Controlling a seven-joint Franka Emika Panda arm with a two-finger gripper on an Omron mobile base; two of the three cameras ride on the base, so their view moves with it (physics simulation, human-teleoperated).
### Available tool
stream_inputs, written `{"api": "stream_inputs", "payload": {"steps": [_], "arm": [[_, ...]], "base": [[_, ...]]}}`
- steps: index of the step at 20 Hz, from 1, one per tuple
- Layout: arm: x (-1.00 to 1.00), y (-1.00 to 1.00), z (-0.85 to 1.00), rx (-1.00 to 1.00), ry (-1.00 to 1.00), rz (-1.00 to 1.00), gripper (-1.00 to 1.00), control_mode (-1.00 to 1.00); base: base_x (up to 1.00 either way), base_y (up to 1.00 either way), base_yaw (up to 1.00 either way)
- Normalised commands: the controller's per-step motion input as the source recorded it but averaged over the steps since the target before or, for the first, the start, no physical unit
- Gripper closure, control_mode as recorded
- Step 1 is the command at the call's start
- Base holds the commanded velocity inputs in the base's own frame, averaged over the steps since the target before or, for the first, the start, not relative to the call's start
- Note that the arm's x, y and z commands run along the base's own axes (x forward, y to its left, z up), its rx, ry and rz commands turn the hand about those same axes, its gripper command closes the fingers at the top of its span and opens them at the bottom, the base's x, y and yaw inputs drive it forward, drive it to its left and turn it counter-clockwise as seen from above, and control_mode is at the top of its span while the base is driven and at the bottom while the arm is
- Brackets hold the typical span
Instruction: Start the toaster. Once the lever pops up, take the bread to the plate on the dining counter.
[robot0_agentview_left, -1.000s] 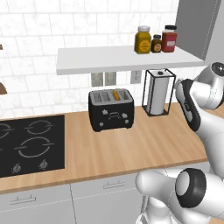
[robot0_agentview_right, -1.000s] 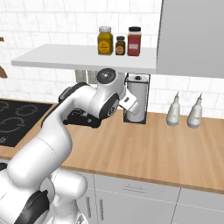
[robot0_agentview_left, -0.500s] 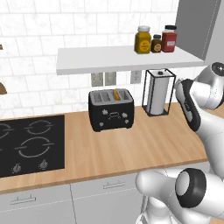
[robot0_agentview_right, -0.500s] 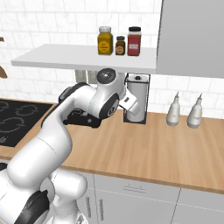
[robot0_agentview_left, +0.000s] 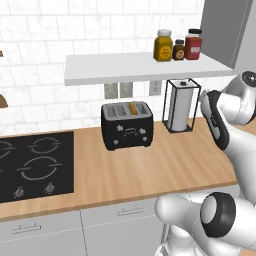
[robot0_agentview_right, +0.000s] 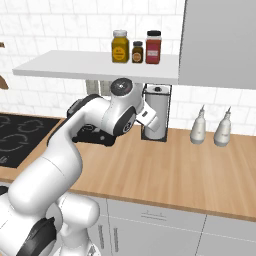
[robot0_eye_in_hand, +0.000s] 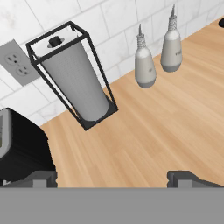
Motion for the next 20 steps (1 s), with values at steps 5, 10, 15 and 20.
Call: {"api": "stream_inputs", "payload": {"steps": [5, 10, 15, 20], "arm": [[0.00, 0.00, 0.00, 0.00, 0.00, 0.00, -1.00, -1.00], [0.00, 0.00, 0.00, 0.00, 0.00, 0.00, -1.00, -1.00], [0.00, 0.00, 0.00, 0.00, 0.00, 0.00, -1.00, -1.00], [0.00, 0.00, 0.00, 0.00, 0.00, 0.00, -1.00, -1.00]], "base": [[0.00, 0.00, 0.00], [0.00, 0.00, 0.00], [0.00, 0.00, 0.00], [0.00, 0.00, 0.00]]}}
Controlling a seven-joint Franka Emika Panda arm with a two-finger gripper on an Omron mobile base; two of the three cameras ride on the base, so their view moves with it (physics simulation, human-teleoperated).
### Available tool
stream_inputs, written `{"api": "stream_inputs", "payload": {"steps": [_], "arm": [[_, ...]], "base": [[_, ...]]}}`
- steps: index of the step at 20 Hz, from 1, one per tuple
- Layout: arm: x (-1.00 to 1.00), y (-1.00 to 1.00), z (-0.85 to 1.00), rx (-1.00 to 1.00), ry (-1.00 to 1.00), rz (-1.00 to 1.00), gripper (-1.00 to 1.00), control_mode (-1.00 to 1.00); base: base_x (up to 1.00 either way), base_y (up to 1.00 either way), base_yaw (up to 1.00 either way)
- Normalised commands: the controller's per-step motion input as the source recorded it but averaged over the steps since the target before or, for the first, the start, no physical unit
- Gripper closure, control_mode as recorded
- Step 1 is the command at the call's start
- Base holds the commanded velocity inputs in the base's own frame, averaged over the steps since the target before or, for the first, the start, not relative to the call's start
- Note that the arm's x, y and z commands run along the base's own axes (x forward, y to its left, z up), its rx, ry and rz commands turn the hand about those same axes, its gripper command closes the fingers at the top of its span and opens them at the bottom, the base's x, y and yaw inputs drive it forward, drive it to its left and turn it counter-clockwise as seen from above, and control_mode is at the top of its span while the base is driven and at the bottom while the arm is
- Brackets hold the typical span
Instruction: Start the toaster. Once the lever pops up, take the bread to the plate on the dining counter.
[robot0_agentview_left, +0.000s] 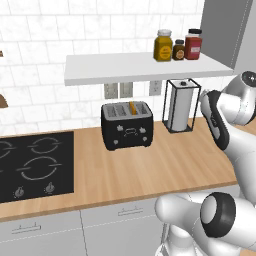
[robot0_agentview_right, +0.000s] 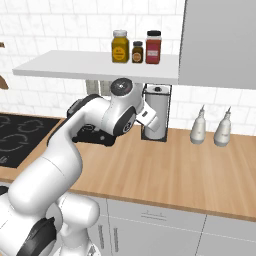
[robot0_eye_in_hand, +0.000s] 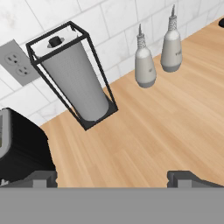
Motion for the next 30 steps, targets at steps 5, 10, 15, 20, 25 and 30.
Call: {"api": "stream_inputs", "payload": {"steps": [5, 10, 15, 20, 25, 30], "arm": [[0.00, 0.00, 0.00, 0.00, 0.00, 0.00, -1.00, -1.00], [0.00, 0.00, 0.00, 0.00, 0.00, 0.00, -1.00, -1.00], [0.00, 0.00, 0.00, 0.00, 0.00, 0.00, -1.00, -1.00], [0.00, 0.00, 0.00, 0.00, 0.00, 0.00, -1.00, -1.00], [0.00, 0.00, 0.00, 0.00, 0.00, 0.00, -1.00, -1.00], [0.00, 0.00, 0.00, 0.00, 0.00, 0.00, -1.00, -1.00]], "base": [[0.00, 0.00, 0.00], [0.00, 0.00, 0.00], [0.00, 0.00, 0.00], [0.00, 0.00, 0.00], [0.00, 0.00, 0.00], [0.00, 0.00, 0.00]]}}
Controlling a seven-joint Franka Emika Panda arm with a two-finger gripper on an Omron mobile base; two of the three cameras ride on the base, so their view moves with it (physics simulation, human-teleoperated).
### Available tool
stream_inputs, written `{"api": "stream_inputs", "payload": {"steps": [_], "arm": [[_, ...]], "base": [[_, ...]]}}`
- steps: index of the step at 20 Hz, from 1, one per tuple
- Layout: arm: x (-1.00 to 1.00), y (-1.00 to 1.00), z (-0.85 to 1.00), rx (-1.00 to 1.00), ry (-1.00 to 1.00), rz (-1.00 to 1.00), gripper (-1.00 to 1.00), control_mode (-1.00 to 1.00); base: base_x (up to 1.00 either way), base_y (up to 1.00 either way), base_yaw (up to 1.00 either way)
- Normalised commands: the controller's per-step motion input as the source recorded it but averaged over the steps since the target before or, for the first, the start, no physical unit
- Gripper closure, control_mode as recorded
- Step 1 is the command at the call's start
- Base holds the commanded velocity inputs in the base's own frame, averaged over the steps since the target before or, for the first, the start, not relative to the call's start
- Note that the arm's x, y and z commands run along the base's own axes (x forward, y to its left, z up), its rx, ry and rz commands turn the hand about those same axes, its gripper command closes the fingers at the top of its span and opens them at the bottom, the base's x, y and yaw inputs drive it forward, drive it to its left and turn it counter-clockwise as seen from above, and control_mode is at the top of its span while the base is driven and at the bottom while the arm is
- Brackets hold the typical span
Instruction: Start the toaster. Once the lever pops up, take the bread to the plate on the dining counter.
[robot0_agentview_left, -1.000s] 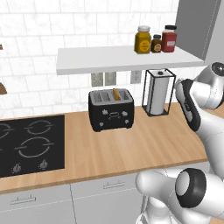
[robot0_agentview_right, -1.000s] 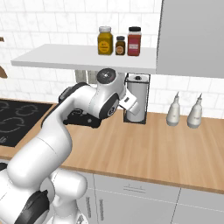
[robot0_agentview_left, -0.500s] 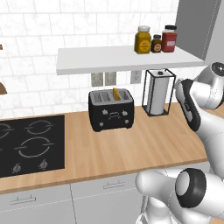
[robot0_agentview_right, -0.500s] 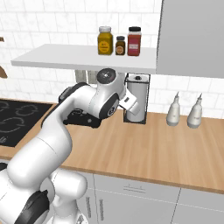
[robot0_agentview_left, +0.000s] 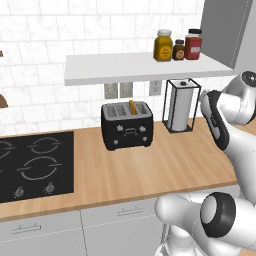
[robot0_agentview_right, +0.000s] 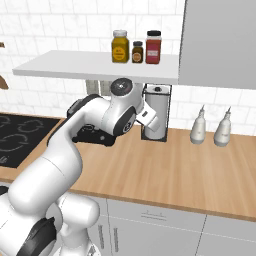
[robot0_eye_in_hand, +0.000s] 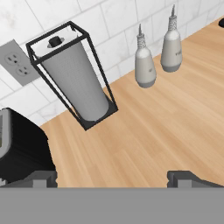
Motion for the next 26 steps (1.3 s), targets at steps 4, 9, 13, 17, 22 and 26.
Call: {"api": "stream_inputs", "payload": {"steps": [4, 9, 13, 17, 22, 26], "arm": [[0.00, 0.00, 0.00, 0.00, 0.00, 0.00, -1.00, -1.00], [0.00, 0.00, 0.00, 0.00, 0.00, 0.00, -1.00, -1.00], [0.00, 0.00, 0.00, 0.00, 0.00, 0.00, -1.00, -1.00], [0.00, 0.00, 0.00, 0.00, 0.00, 0.00, -1.00, -1.00], [0.00, 0.00, 0.00, 0.00, 0.00, 0.00, -1.00, -1.00], [0.00, 0.00, 0.00, 0.00, 0.00, 0.00, -1.00, -1.00]], "base": [[0.00, 0.00, 0.00], [0.00, 0.00, 0.00], [0.00, 0.00, 0.00], [0.00, 0.00, 0.00], [0.00, 0.00, 0.00], [0.00, 0.00, 0.00]]}}
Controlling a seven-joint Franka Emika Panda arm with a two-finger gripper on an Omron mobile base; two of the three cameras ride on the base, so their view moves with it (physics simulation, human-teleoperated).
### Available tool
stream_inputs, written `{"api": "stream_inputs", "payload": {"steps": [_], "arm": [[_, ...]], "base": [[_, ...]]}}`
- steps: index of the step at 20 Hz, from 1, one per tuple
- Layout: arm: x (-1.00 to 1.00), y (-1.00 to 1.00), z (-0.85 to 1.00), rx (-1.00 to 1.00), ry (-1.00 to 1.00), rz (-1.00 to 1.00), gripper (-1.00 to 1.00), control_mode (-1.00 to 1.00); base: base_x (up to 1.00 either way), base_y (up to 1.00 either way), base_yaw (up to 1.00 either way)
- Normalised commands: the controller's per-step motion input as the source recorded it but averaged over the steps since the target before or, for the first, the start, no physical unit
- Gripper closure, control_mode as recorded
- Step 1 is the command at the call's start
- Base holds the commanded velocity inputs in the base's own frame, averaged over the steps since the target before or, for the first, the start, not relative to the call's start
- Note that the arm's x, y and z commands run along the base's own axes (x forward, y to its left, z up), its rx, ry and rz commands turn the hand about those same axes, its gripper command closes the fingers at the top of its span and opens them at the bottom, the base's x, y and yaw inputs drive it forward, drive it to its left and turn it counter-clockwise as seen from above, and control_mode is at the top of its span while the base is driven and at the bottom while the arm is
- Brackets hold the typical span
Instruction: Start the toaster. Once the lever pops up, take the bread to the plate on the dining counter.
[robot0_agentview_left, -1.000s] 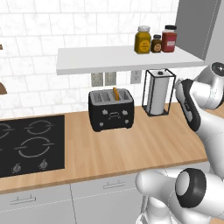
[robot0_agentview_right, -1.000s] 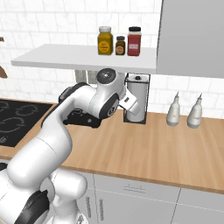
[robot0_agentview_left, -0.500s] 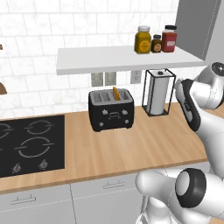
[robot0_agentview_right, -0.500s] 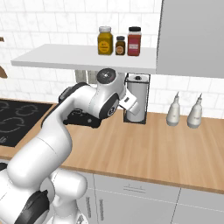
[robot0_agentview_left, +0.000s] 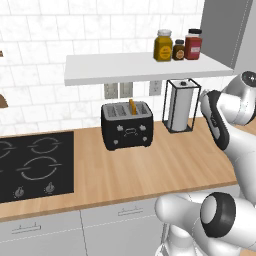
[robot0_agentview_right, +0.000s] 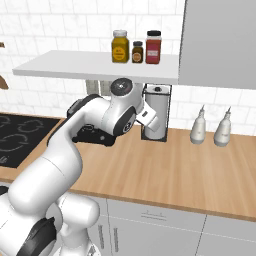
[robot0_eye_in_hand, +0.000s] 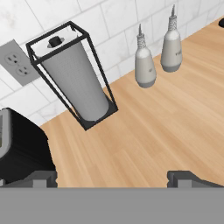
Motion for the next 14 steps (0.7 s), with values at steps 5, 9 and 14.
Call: {"api": "stream_inputs", "payload": {"steps": [5, 9, 14], "arm": [[0.00, 0.00, 0.00, 0.00, 0.00, 0.00, -1.00, -1.00], [0.00, 0.00, 0.00, 0.00, 0.00, 0.00, -1.00, -1.00], [0.00, 0.00, 0.00, 0.00, 0.00, 0.00, -1.00, -1.00]], "base": [[0.00, 0.00, 0.00], [0.00, 0.00, 0.00], [0.00, 0.00, 0.00]]}}
